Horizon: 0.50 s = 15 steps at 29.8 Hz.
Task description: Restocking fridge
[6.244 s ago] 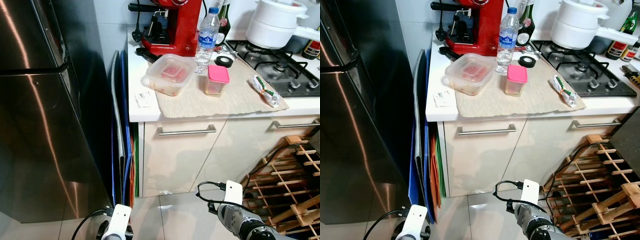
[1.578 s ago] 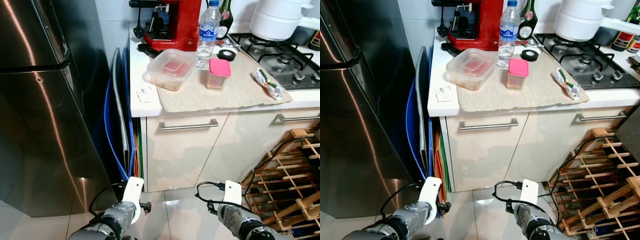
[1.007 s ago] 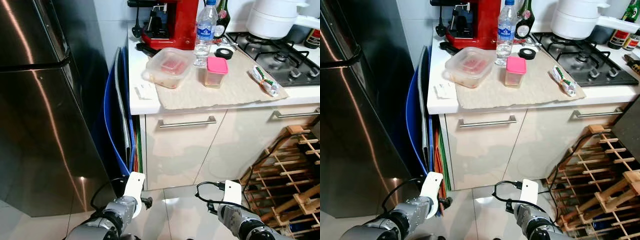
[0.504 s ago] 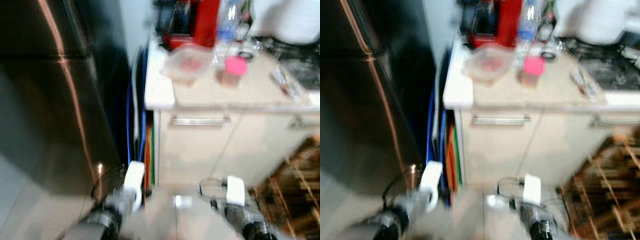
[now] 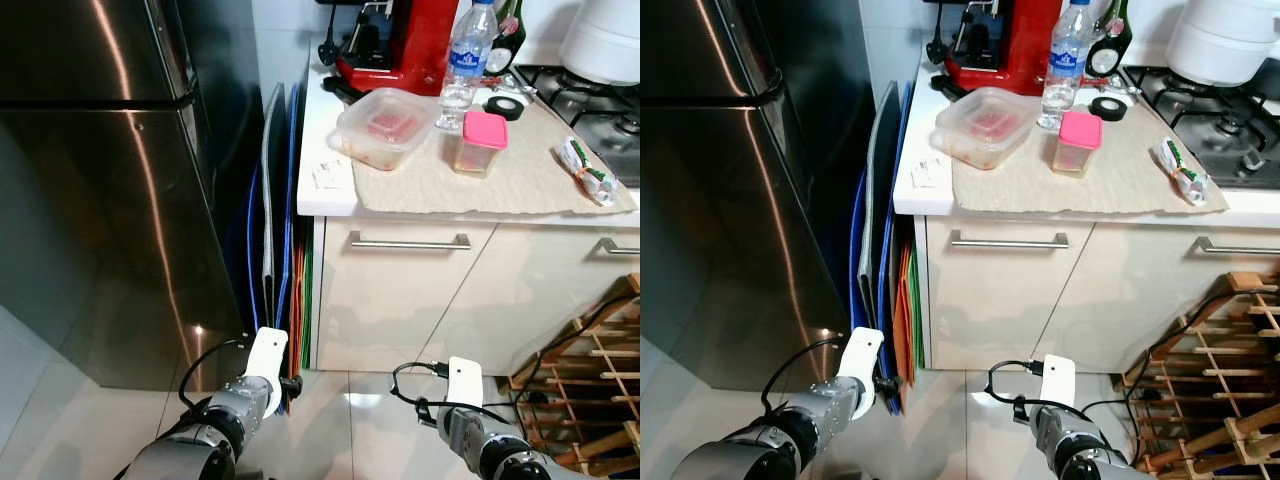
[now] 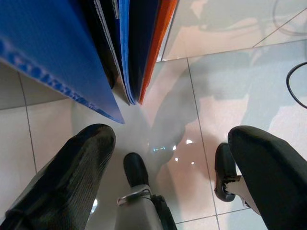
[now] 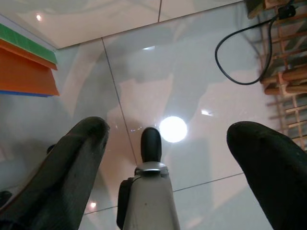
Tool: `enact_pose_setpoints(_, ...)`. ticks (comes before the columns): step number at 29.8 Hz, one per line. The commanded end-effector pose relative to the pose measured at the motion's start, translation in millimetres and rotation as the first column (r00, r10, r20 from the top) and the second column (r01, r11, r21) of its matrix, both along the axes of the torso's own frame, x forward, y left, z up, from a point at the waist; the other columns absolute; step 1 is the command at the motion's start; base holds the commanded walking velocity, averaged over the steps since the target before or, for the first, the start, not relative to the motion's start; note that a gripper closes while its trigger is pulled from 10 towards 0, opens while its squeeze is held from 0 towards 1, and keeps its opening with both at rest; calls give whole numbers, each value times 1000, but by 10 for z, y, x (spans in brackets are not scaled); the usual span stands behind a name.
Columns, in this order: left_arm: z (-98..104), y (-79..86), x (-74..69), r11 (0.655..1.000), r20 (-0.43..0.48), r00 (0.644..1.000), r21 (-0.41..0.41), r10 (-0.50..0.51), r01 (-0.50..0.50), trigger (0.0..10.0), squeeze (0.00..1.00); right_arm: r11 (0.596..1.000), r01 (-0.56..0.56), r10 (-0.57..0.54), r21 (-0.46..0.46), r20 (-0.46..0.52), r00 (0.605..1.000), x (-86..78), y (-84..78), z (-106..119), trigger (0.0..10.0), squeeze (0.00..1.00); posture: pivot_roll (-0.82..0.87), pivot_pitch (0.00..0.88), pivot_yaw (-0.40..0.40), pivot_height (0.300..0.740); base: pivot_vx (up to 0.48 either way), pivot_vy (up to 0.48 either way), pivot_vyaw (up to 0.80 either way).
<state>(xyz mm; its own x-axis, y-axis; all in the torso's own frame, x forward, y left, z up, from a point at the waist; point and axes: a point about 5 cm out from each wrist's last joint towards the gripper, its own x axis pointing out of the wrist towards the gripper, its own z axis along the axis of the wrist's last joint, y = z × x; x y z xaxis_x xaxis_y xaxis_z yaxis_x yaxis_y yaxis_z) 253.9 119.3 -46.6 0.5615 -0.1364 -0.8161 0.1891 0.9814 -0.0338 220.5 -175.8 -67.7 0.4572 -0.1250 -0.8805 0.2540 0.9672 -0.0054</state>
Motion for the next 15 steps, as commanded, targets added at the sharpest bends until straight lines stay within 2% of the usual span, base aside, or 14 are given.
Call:
enact_pose_setpoints(1, 61, 13, 82, 1000, 31, 1000, 1, -2, 2, 10000, 0, 1000, -10, 10, -10, 3, 1000, 7, -22, 6, 10000, 0, 76, 0, -19, 740, 0, 0, 0)
enact_pose_setpoints(6, 62, 23, 85, 1000, 33, 999, 24, -18, 17, 10000, 0, 1000, -13, 13, -15, -2, 1000, 2, -25, 4, 10000, 0, 71, 0, -24, 740, 0, 0, 0)
enact_pose_setpoints(9, 86, 48, 118, 992, 68, 994, 92, -88, 81, 10000, 0, 999, -29, 29, -13, -1, 1000, -1, -24, 2, 10000, 0, 68, 0, -30, 740, 0, 0, 0)
enact_pose_setpoints(11, 110, 46, 147, 992, 86, 991, 86, -98, 91, 10000, 0, 999, -48, 48, -6, 3, 999, -2, -18, 0, 10000, 0, 66, 0, -30, 740, 0, 0, 0)
enact_pose_setpoints(14, 172, 41, 214, 996, 127, 988, 17, -87, 85, 10000, 0, 995, -102, 102, -9, 10, 995, 4, -11, 2, 10000, 0, 57, 0, -25, 740, 0, 0, 0)
enact_pose_setpoints(15, 172, 41, 214, 996, 127, 988, 17, -87, 85, 10000, 0, 995, -102, 102, -9, 10, 995, 4, -11, 2, 10000, 0, 57, 0, -25, 740, 0, 0, 0)
